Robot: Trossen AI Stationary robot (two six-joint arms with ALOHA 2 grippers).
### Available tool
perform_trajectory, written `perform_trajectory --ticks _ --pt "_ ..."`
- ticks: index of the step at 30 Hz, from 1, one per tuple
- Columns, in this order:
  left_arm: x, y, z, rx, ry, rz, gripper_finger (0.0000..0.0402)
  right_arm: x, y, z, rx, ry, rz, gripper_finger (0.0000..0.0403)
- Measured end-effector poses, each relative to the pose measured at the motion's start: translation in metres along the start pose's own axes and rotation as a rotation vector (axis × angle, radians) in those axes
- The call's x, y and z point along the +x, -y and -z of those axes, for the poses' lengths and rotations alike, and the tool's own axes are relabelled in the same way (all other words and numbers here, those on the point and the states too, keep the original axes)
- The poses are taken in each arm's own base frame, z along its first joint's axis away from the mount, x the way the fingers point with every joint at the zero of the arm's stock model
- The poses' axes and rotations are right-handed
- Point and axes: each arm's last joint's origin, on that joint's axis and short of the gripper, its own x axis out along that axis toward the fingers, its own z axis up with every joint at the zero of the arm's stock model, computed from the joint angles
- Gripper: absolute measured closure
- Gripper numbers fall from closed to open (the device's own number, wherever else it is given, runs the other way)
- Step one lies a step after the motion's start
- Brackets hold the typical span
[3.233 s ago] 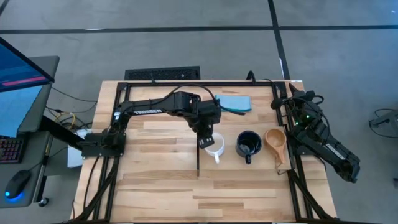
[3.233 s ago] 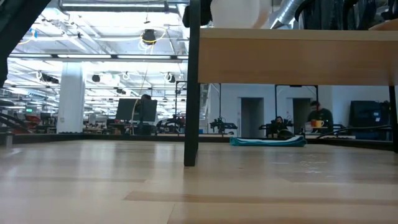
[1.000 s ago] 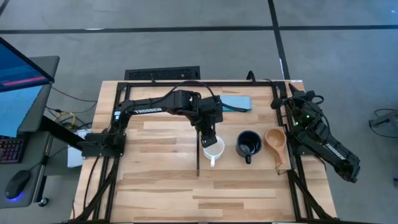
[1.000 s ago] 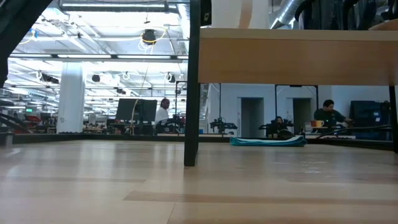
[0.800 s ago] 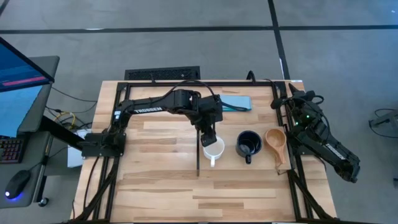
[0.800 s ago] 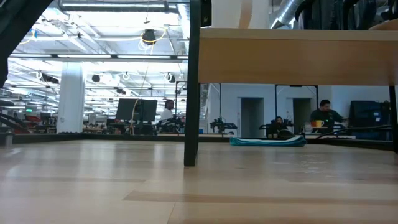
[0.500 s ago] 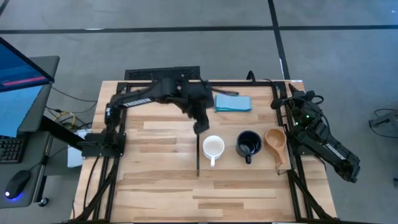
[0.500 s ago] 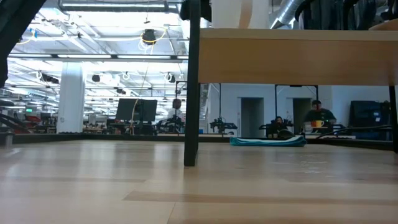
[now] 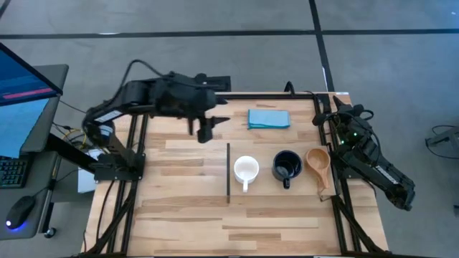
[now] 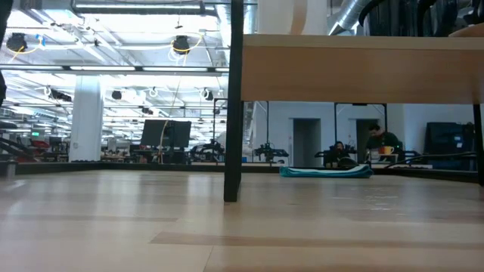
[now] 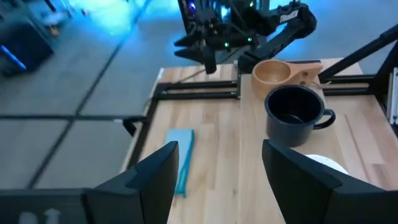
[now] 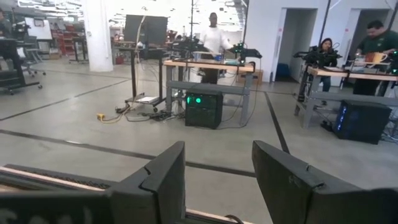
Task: Stack small to large cups/mugs on shelf
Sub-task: Return to Home Position
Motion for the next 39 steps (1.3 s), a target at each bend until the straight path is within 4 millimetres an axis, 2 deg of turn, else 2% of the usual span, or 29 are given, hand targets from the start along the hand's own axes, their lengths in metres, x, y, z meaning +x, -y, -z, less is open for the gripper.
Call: perform_trajectory --ticks 6,10,13,17,21,27,32,39 --pt "-0.026 0.013 0.01 0.065 0.04 -0.031 0.0177 0.0 0.0 0.0 0.0 0.002 -0.01 0.0193" --pt "-0.041 0.011 0.034 0.04 0.074 -0.064 0.0177 0.0 -0.003 -0.001 -0.014 0.018 -0.09 0.0193" --pt "-0.05 0.01 0.06 0.013 0.133 -0.067 0.0178 0.0 -0.005 -0.004 -0.019 0.052 -0.169 0.0193" --pt "-0.061 0.009 0.106 -0.004 0.246 -0.07 0.0178 -0.001 -0.007 -0.005 -0.054 0.08 -0.25 0.0193" --pt "-0.071 0.008 0.154 -0.019 0.361 -0.083 0.0178 -0.001 -0.008 -0.006 -0.064 0.09 -0.284 0.0193" --pt "-0.088 0.007 0.215 -0.06 0.508 -0.079 0.0178 -0.002 -0.009 -0.008 -0.097 0.125 -0.325 0.0193" --pt "-0.092 0.007 0.254 -0.074 0.521 -0.081 0.0178 -0.002 -0.009 -0.009 -0.097 0.134 -0.323 0.0193" --pt "-0.093 0.007 0.292 -0.096 0.547 -0.127 0.0178 -0.001 -0.011 -0.007 -0.13 0.162 -0.361 0.0193"
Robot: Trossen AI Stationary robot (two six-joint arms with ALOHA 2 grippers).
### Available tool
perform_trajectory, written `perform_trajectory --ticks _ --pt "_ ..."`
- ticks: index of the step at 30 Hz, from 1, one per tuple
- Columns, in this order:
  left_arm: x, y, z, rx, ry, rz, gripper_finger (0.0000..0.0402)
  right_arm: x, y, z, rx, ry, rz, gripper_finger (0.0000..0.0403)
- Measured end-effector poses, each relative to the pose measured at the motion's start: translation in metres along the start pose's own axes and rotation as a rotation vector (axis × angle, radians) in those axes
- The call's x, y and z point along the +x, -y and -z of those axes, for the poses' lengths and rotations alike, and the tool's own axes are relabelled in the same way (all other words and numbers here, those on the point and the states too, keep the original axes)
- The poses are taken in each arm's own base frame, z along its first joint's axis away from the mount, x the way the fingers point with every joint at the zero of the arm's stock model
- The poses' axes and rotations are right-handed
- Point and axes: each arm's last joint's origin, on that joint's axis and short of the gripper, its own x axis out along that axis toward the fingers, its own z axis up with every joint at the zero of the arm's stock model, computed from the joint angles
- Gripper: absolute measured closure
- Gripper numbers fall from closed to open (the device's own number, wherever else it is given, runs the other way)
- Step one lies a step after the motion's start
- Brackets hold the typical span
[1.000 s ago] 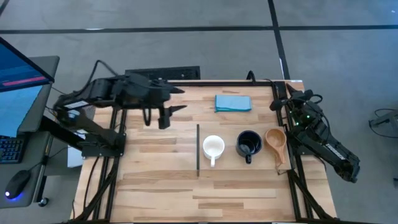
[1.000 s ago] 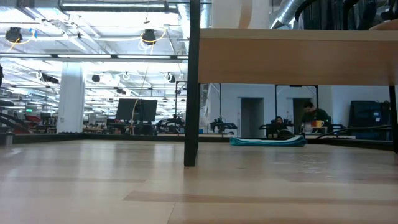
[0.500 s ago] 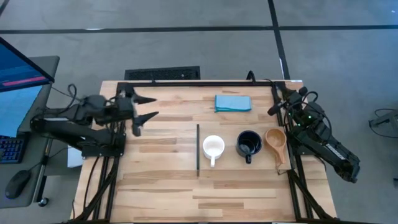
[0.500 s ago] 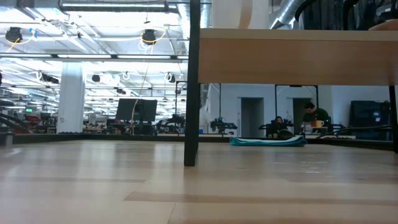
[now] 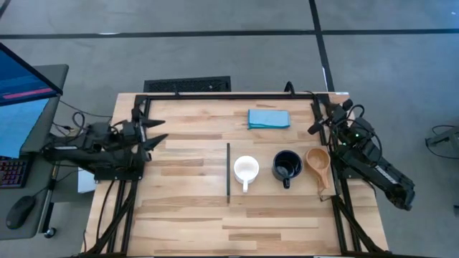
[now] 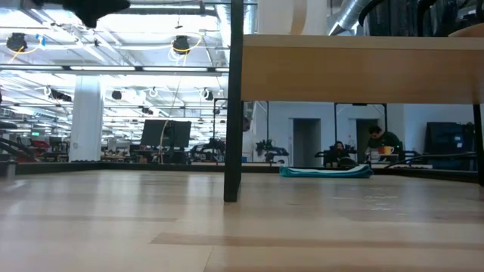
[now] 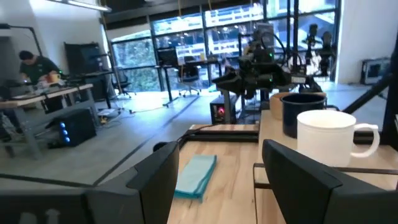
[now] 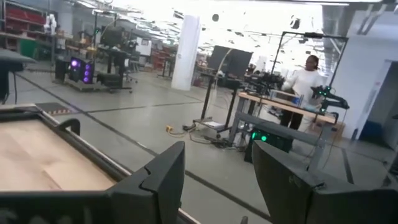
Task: Stack small to large cups/mugs on shelf
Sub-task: Return to Home Position
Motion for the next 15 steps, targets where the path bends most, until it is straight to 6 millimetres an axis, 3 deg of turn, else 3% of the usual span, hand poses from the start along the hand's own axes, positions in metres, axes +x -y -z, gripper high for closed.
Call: perform_trajectory --ticks 7,15 --pt "-0.016 -0.005 0.022 -0.029 0.023 -0.07 0.0178 0.01 -0.007 0.025 0.001 0.08 0.036 0.0193" --pt "-0.021 -0.003 0.047 -0.027 -0.016 -0.047 0.0178 0.013 -0.004 0.042 0.023 0.1 0.101 0.0193"
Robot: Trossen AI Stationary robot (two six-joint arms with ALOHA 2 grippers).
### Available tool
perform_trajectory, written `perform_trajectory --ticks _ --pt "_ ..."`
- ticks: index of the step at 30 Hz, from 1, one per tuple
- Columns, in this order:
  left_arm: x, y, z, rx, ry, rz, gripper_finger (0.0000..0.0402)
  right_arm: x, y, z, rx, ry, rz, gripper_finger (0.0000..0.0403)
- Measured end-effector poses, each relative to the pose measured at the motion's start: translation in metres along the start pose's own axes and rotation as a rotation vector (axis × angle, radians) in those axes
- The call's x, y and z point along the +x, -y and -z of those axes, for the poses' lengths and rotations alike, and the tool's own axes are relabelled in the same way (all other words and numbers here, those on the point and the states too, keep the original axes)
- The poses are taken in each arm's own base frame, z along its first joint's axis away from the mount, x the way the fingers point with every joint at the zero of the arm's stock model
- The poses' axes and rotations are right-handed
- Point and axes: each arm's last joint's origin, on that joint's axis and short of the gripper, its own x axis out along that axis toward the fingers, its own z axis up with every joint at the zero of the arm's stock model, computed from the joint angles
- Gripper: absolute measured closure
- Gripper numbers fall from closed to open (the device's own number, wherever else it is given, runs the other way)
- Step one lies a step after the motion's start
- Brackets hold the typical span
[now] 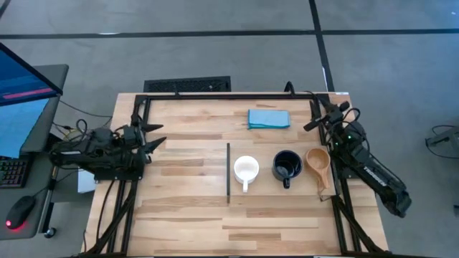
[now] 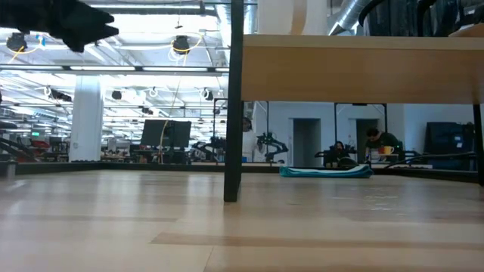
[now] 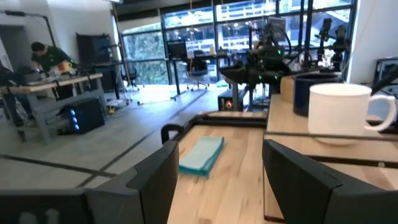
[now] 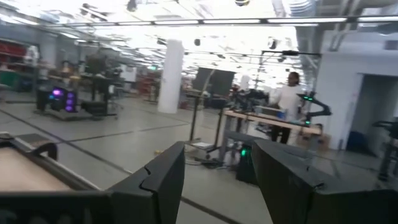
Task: Stack small to large cups/mugs on shelf
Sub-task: Return to Home Position
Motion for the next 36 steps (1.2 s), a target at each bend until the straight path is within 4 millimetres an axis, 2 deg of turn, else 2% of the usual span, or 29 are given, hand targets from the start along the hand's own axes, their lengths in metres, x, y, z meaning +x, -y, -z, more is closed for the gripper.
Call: perform_trajectory --ticks 8,12,18,23,28,36 --pt "0.01 0.002 0.022 0.001 -0.014 -0.067 0.0178 0.001 0.01 0.002 0.04 0.015 -0.067 0.0193" --pt "0.013 -0.001 0.025 0.013 0.018 -0.127 0.0178 0.0 0.014 0.004 0.077 0.008 -0.1 0.0193" --pt "0.015 -0.007 0.032 -0.002 -0.013 -0.22 0.0178 -0.001 0.017 0.014 0.119 -0.093 -0.069 0.0193" --pt "0.018 -0.011 0.047 0.003 -0.054 -0.304 0.0178 -0.001 0.016 0.018 0.13 -0.135 -0.079 0.0193" --pt "0.023 -0.012 0.066 -0.011 -0.077 -0.334 0.0178 -0.001 0.014 0.016 0.13 -0.112 -0.102 0.0193" --pt "0.025 -0.014 0.073 -0.014 -0.077 -0.289 0.0178 -0.001 0.012 0.017 0.127 -0.123 -0.12 0.0193"
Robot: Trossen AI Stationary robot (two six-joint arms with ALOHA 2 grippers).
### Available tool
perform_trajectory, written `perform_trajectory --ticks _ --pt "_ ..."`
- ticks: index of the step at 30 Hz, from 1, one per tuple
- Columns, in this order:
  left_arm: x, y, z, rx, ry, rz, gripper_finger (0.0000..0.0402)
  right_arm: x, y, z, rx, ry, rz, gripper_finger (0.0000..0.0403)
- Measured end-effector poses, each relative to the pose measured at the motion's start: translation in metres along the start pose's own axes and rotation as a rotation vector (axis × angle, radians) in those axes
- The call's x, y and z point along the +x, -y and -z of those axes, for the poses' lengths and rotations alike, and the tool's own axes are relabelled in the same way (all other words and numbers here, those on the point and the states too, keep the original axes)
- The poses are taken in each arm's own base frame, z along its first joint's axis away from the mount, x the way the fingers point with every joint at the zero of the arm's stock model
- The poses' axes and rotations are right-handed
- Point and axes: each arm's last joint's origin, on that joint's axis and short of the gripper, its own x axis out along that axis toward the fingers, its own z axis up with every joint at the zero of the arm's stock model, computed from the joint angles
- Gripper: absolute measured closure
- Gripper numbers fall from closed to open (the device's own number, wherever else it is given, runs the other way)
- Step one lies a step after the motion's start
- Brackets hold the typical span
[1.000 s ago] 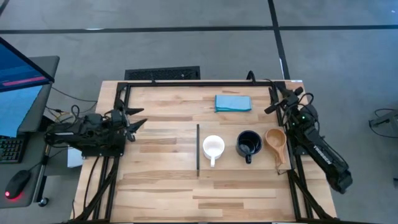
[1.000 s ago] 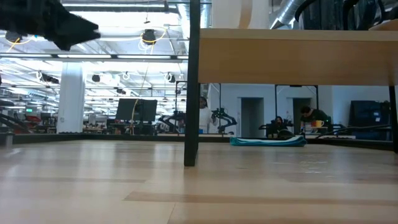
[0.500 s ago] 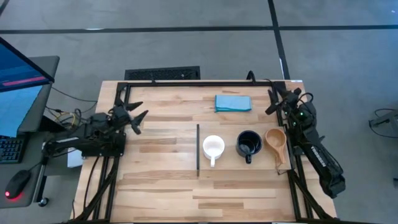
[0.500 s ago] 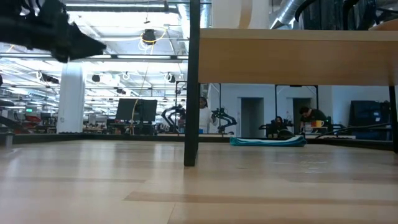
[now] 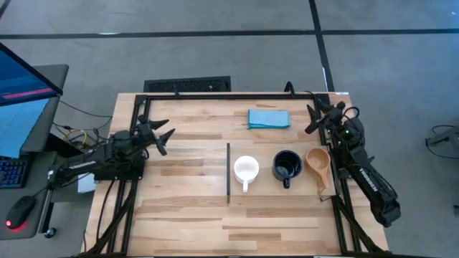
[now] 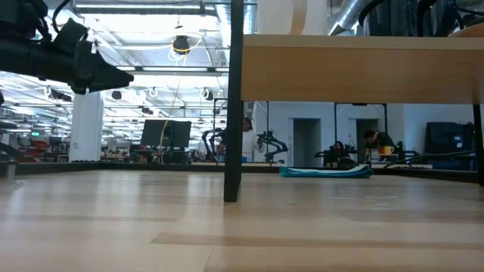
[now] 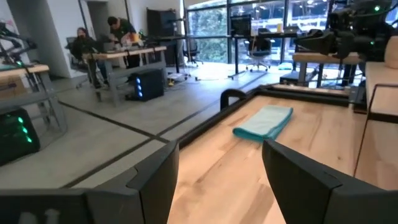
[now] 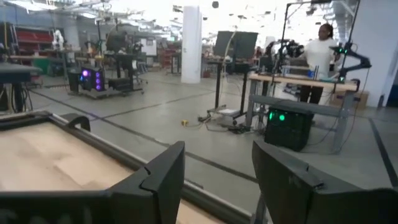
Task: Stack small to large cups/mugs on shelf
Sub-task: Return to Home Position
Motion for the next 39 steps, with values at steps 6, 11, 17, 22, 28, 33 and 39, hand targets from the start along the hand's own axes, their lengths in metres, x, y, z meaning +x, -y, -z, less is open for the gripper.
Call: perform_trajectory --ticks 6,11,17,22,28,33,39 --pt "0.001 -0.002 0.004 -0.029 -0.044 0.005 0.0178 0.0 0.0 0.004 -0.009 -0.044 -0.005 0.0193" --pt "0.001 -0.004 0.004 -0.034 -0.045 -0.014 0.0178 0.0 0.0 0.004 -0.009 -0.044 -0.004 0.0193" --pt "0.001 -0.004 0.004 -0.026 -0.046 -0.018 0.0178 0.0 0.0 0.004 -0.009 -0.044 -0.004 0.0193" --pt "0.001 -0.004 0.005 -0.022 -0.048 -0.022 0.0178 0.001 0.0 0.005 -0.007 -0.056 -0.005 0.0193" --pt "0.001 -0.004 0.005 0.008 -0.049 -0.022 0.0178 0.004 0.0 0.01 0.004 -0.111 -0.007 0.0193" --pt "0.001 -0.004 0.005 0.001 -0.05 -0.022 0.0178 0.005 0.0 0.013 0.004 -0.143 -0.01 0.0193" --pt "0.001 -0.004 0.005 0.0 -0.05 -0.022 0.0178 0.006 0.001 0.009 -0.005 -0.101 -0.006 0.0193"
